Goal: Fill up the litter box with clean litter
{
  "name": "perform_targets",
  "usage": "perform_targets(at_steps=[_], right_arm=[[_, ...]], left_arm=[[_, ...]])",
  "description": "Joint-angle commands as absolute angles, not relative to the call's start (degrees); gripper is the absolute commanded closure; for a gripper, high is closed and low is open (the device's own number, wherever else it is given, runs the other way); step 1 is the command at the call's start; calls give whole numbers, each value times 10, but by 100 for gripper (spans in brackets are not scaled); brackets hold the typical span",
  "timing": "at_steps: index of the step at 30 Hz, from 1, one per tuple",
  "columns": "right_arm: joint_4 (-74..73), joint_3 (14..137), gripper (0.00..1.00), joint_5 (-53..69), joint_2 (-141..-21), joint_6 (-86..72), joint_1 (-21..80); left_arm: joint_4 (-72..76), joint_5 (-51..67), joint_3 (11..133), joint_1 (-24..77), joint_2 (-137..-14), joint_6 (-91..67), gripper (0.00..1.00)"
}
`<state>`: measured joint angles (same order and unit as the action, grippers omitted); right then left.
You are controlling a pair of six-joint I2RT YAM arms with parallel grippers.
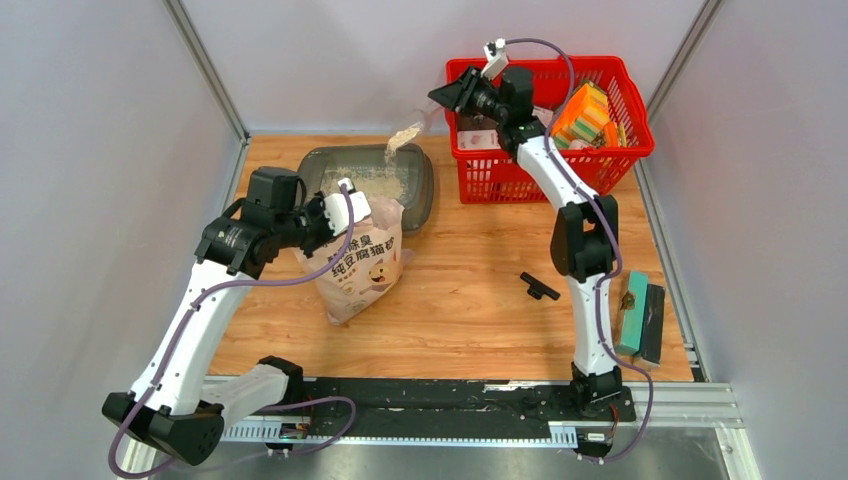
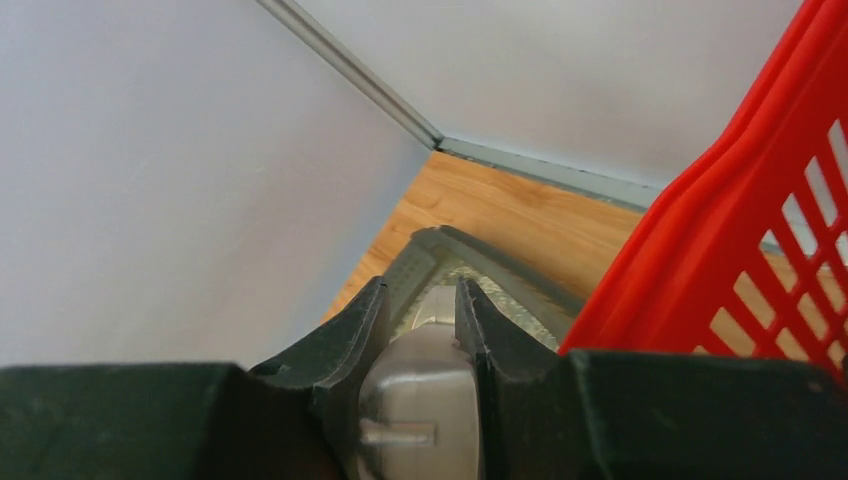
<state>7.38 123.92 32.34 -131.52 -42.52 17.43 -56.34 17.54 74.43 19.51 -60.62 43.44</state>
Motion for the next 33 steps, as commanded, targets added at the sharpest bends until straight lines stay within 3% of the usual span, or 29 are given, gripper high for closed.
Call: perform_targets(at_steps=[1,11,17,23,25,33], right_arm=[[65,1228,100,308,-1267,-245,197],[141,1044,100,316,-1142,65,255],[164,979,100,302,-1062,84,269],[35,940,100,281,-946,8,269],[-68,922,100,258,-913,-40,266],[-298,715,100,157,-672,-18,263]], left_arm=[[-529,202,767,196,-606,425,100],[-517,224,762,197,-600,419,100],[-517,250,759,200,-588,426,100],[-496,290,740,207,-555,438,100],[-488,309,728,208,-540,439,100],[-475,347,688,215,-483,468,100]])
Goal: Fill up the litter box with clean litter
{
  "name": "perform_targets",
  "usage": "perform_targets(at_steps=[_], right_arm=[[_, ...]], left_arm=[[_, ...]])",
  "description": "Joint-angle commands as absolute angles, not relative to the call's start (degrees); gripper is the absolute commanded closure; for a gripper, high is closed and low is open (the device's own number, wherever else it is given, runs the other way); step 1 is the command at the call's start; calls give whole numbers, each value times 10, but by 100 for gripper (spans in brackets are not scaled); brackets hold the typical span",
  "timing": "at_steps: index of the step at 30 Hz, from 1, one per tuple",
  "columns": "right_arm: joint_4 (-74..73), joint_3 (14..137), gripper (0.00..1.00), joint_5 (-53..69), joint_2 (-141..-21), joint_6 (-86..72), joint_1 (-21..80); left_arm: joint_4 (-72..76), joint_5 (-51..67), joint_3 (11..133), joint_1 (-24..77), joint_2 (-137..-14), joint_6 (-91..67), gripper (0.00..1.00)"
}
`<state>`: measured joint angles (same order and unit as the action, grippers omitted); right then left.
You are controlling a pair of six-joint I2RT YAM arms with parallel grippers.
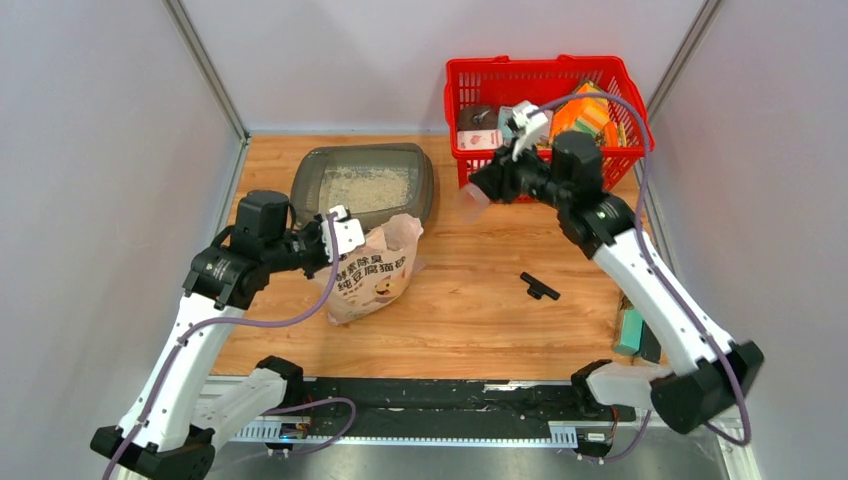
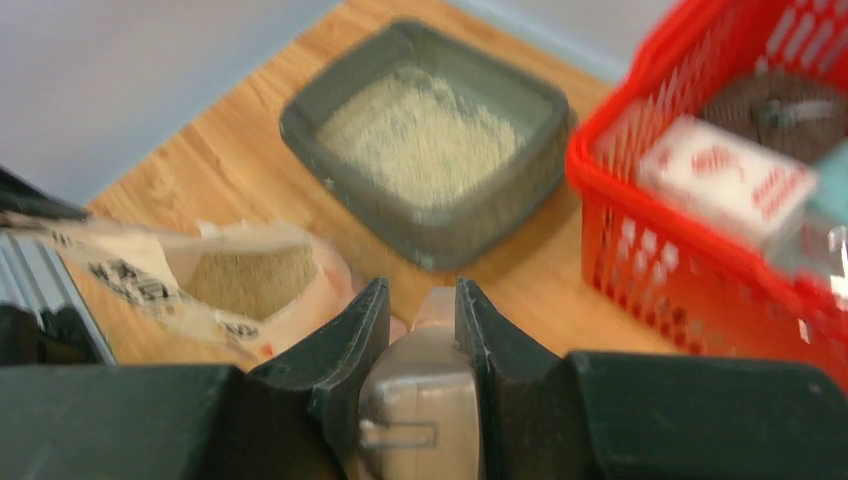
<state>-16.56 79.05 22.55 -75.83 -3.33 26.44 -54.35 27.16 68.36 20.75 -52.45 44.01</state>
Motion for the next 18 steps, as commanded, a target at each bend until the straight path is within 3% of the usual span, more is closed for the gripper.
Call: perform_targets(at_steps=[1,9,18], right_arm=[[-289,687,100,147,-652,-5,251],[-100,470,100,214,-568,-117,113],[89,326,96,271,-626,-313,-2]], left_arm=[[-478,351,678,216,-481,472,100],[-522,312,668,242,-488,510,100],[-547,275,700,252,-530,512,100]])
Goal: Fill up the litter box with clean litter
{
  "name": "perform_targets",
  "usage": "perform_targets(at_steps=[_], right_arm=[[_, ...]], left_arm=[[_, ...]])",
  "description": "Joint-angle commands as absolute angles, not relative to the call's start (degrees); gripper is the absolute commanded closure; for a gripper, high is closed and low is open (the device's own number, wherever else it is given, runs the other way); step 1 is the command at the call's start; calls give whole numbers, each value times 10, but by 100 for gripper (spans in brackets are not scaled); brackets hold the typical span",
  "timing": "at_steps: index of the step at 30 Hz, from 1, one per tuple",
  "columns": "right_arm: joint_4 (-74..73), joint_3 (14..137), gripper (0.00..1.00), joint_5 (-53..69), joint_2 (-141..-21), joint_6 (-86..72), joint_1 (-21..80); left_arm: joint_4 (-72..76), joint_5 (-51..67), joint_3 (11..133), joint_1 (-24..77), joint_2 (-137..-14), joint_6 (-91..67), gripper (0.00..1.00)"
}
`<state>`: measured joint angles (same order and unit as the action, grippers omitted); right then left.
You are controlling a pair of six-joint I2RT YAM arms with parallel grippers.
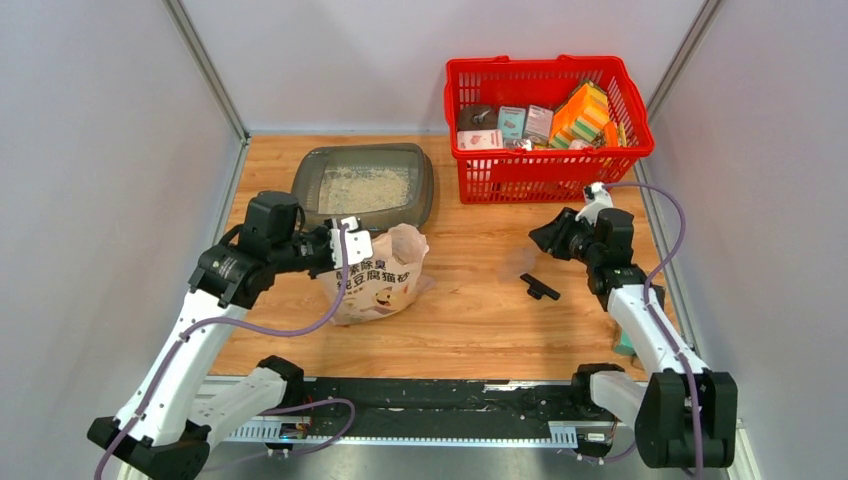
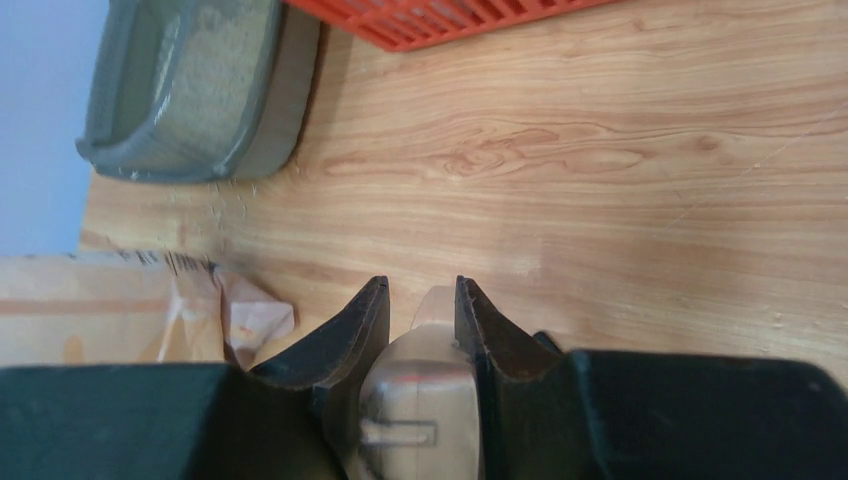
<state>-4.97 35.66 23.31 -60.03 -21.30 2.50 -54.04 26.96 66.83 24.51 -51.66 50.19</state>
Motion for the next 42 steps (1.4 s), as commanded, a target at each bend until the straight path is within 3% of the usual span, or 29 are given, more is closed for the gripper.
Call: perform_targets(at_steps=[1,7,10,11,14,18,20,31,34,39,42], right_arm=[[107,319,96,299,-637,-344,-32],[222,294,87,373,-763,-395,-116],[208,319,69,399,-818,-374,-146],[168,330,57,403,-829,-361,-151],[68,387,38,415,-867,-303,-162],[33,408,23,382,-868,-306,-175],[14,416,0,366,-840,-295,-177],[-197,494,0,206,-647,-168,-141],[-218,494,0,241,-598,-131,-103],[-258,567,0,270,-595,-27,124],[-282,638,0,299,-640,-17,211]], left_arm=[[-550,269,704,253,-534,514,100],[-564,258,719,264,-562,509,100],[-567,254,731,273,-578,508,100],[-568,253,734,274,-581,509,100],[-567,253,738,278,-590,512,100],[-564,265,732,279,-588,511,100],[-558,270,726,280,-585,507,100],[-474,310,701,282,-549,456,100],[-451,313,697,282,-535,444,100],[-420,319,678,282,-512,410,100],[-404,325,665,282,-500,389,100]])
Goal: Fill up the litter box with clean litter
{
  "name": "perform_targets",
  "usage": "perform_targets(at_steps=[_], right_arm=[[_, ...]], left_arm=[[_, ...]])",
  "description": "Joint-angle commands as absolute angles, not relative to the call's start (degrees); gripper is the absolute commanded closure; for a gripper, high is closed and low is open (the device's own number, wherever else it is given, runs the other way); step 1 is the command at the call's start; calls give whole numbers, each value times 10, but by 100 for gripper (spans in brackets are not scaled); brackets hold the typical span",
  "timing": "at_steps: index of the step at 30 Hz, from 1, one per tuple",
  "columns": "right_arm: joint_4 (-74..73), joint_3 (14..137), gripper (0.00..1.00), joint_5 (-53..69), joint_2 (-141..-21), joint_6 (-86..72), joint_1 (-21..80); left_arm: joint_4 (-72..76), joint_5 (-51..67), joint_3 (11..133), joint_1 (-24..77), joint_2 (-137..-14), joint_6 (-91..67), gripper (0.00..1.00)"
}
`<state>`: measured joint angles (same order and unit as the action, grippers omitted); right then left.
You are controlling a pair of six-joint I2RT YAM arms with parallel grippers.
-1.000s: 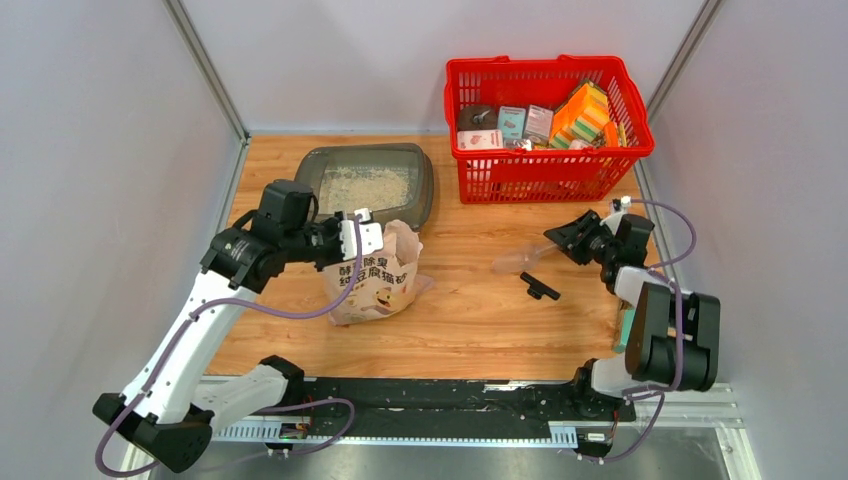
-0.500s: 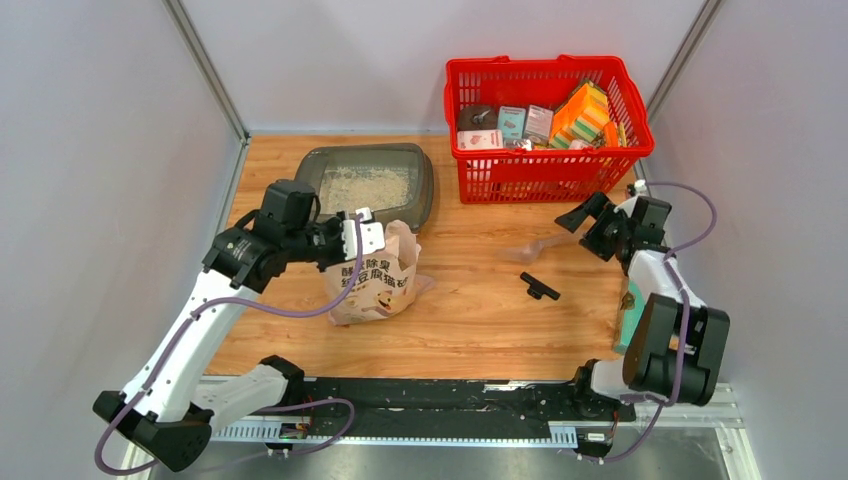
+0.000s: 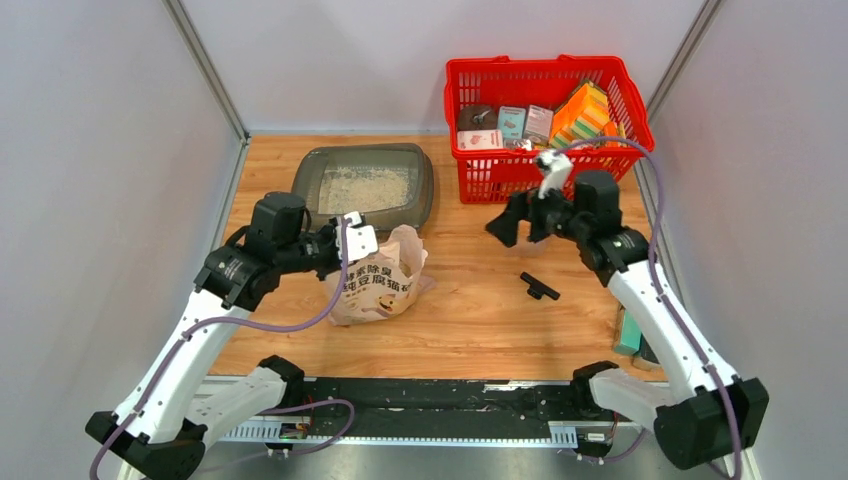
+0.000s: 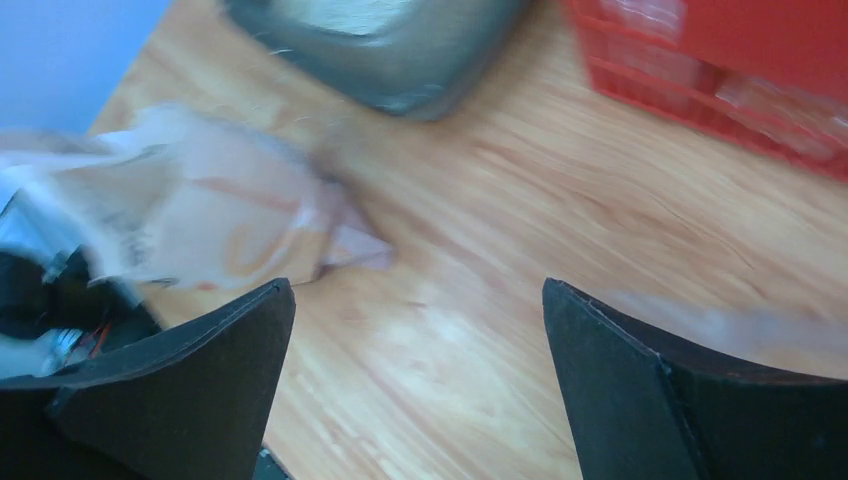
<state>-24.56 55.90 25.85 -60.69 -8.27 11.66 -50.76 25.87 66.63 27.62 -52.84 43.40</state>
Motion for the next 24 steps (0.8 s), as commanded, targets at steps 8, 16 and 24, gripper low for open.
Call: perform_targets(at_steps=[8,16,24], right_arm=[[-363,851,0,284,-823,-55,325],[-455,931,5,173,-897,-11,420],[-477,913,24,136,-919,-23,431]], left_arm=[[-379,319,656,282,-481,365,100],[-359,310,658,282,-473,355,100],[-333,327,662,282,-483,337,100]])
